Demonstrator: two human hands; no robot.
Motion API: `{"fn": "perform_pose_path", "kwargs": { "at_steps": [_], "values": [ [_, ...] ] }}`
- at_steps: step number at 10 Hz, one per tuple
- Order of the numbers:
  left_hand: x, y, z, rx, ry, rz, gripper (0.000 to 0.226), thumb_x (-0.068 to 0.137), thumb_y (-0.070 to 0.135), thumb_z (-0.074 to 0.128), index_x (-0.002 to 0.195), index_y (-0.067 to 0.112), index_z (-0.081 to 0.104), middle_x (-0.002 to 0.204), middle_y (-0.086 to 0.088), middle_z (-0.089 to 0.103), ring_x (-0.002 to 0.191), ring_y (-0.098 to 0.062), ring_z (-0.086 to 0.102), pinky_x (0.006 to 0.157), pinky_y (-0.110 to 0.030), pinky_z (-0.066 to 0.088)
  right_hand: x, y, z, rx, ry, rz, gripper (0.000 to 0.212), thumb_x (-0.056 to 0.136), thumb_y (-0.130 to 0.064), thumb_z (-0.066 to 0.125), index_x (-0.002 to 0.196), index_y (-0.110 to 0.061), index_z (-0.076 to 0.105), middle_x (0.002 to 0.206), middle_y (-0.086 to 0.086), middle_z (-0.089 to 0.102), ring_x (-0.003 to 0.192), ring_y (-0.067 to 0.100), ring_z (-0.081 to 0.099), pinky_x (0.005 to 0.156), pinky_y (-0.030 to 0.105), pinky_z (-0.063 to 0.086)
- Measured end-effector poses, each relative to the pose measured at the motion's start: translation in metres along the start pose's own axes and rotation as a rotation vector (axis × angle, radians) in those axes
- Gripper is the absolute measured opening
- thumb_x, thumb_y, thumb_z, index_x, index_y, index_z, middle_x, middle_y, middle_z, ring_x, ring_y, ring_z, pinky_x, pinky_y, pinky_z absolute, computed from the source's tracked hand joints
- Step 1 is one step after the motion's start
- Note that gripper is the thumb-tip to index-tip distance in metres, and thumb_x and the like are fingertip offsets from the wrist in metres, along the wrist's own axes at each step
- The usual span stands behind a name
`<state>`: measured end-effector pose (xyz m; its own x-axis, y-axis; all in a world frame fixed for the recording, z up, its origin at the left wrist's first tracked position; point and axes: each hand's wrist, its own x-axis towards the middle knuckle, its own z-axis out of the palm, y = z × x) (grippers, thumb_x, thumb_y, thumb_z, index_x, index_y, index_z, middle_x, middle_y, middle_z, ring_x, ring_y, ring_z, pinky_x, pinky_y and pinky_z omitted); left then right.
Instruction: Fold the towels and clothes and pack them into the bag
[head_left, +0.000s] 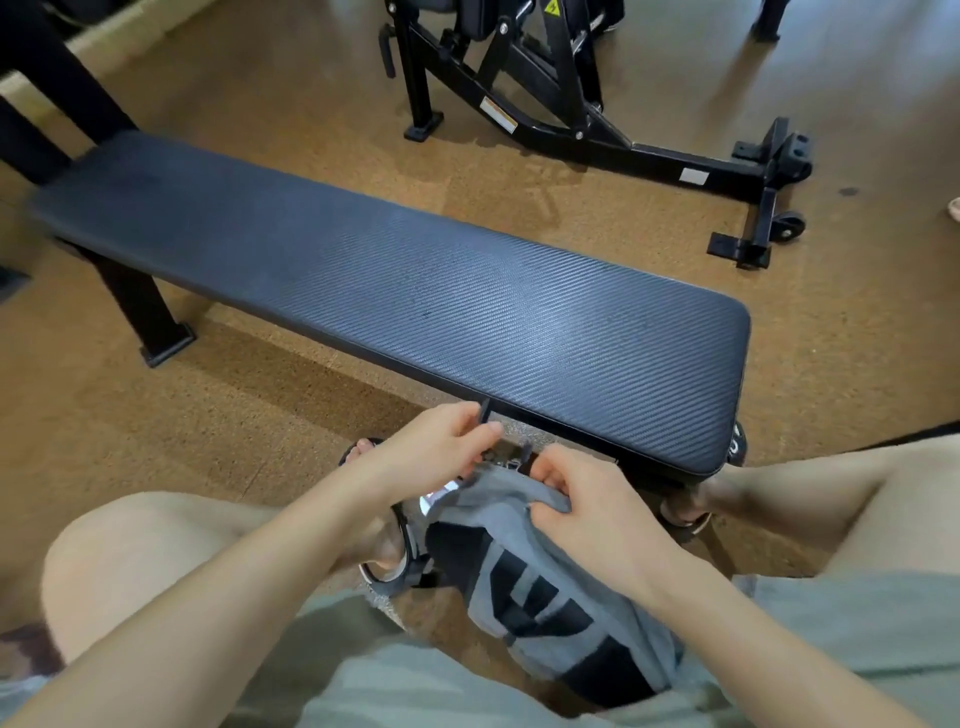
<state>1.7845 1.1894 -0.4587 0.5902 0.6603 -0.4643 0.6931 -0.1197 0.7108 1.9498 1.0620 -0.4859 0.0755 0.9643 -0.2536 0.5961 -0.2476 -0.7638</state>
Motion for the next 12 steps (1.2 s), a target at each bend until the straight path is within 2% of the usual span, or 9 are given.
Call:
{"fn": "perform_pose_path", "kwargs": {
  "at_steps": [1, 2, 4, 6, 7, 9, 10, 11, 12],
  "values": [
    [0.001, 0.005, 0.002, 0.123, 0.000, -0.032, 0.031, 0.106, 0.040, 0.043, 0.087, 0.017, 0.052, 0.086, 0.000, 0.072, 0.081, -0.013, 0.071, 0.077, -0.034, 0.056, -0.003, -0.001, 0.000, 0.017, 0.077, 0.004, 0.021, 0.087, -0.015, 0.065, 0.082, -0.031, 0.053, 0.080, -0.009, 0.057, 0.074, 0.007, 0.054, 0.066, 0.025, 0.049],
    [0.003, 0.013, 0.006, 0.164, -0.011, 0.017, 0.034, 0.106, 0.037, 0.045, 0.091, 0.008, 0.054, 0.080, 0.000, 0.073, 0.068, -0.007, 0.069, 0.072, -0.033, 0.057, -0.003, -0.002, 0.003, 0.031, 0.100, -0.026, 0.026, 0.088, -0.011, 0.063, 0.079, -0.032, 0.049, 0.076, -0.009, 0.054, 0.069, 0.005, 0.050, 0.062, 0.022, 0.046],
    [-0.009, 0.017, 0.001, -0.075, -0.227, -0.022, 0.029, 0.107, 0.030, 0.047, 0.085, 0.015, 0.056, 0.068, 0.005, 0.064, 0.059, -0.005, 0.056, 0.059, -0.016, 0.046, -0.003, -0.001, -0.015, 0.004, 0.080, -0.140, 0.022, 0.083, -0.004, 0.061, 0.085, -0.025, 0.055, 0.077, -0.010, 0.054, 0.073, 0.007, 0.051, 0.065, 0.022, 0.045],
    [0.008, 0.021, -0.003, -0.142, -0.063, 0.028, 0.026, 0.107, 0.028, 0.047, 0.086, 0.015, 0.056, 0.070, 0.004, 0.067, 0.064, -0.008, 0.060, 0.069, -0.028, 0.051, 0.024, 0.003, -0.036, -0.042, 0.130, -0.187, 0.021, 0.078, 0.002, 0.059, 0.082, -0.019, 0.057, 0.067, -0.008, 0.053, 0.065, 0.010, 0.049, 0.059, 0.022, 0.041],
    [0.024, 0.025, 0.001, -0.254, 0.010, 0.053, 0.027, 0.106, 0.030, 0.049, 0.089, 0.010, 0.058, 0.078, 0.002, 0.072, 0.069, -0.012, 0.063, 0.074, -0.036, 0.051, 0.044, 0.018, -0.058, -0.060, 0.215, -0.120, 0.020, 0.079, 0.001, 0.060, 0.083, -0.018, 0.056, 0.067, -0.005, 0.055, 0.064, 0.012, 0.049, 0.061, 0.032, 0.043],
    [0.039, 0.033, 0.014, -0.055, 0.120, 0.030, 0.026, 0.099, 0.043, 0.058, 0.117, 0.024, 0.054, 0.095, 0.004, 0.072, 0.090, -0.011, 0.068, 0.080, -0.033, 0.052, 0.060, 0.042, -0.069, -0.183, 0.155, 0.041, 0.009, 0.088, -0.017, 0.066, 0.093, -0.020, 0.059, 0.086, -0.005, 0.063, 0.083, 0.017, 0.058, 0.075, 0.036, 0.050],
    [0.040, 0.034, 0.015, -0.052, 0.066, 0.025, 0.039, 0.094, 0.043, 0.065, 0.126, 0.029, 0.047, 0.109, 0.013, 0.067, 0.101, -0.007, 0.067, 0.094, -0.037, 0.054, 0.051, 0.035, -0.066, -0.147, 0.104, 0.069, 0.004, 0.090, -0.022, 0.064, 0.093, -0.021, 0.062, 0.084, -0.005, 0.065, 0.080, 0.015, 0.061, 0.075, 0.038, 0.053],
    [0.037, 0.037, 0.011, 0.009, 0.027, 0.021, 0.058, 0.091, 0.045, 0.069, 0.138, 0.028, 0.039, 0.116, 0.012, 0.064, 0.101, -0.003, 0.066, 0.095, -0.037, 0.055, 0.041, 0.032, -0.064, -0.115, 0.053, 0.067, 0.008, 0.090, -0.027, 0.064, 0.098, -0.024, 0.063, 0.087, -0.007, 0.066, 0.081, 0.012, 0.062, 0.077, 0.037, 0.054],
    [0.029, 0.044, -0.004, 0.120, 0.149, 0.086, 0.082, 0.086, 0.051, 0.072, 0.151, 0.029, 0.026, 0.124, 0.010, 0.061, 0.102, -0.001, 0.065, 0.096, -0.036, 0.055, 0.035, 0.034, -0.079, -0.016, 0.116, 0.057, 0.022, 0.091, -0.035, 0.064, 0.112, -0.027, 0.063, 0.099, -0.012, 0.065, 0.092, 0.010, 0.063, 0.086, 0.031, 0.054]
  ]
}}
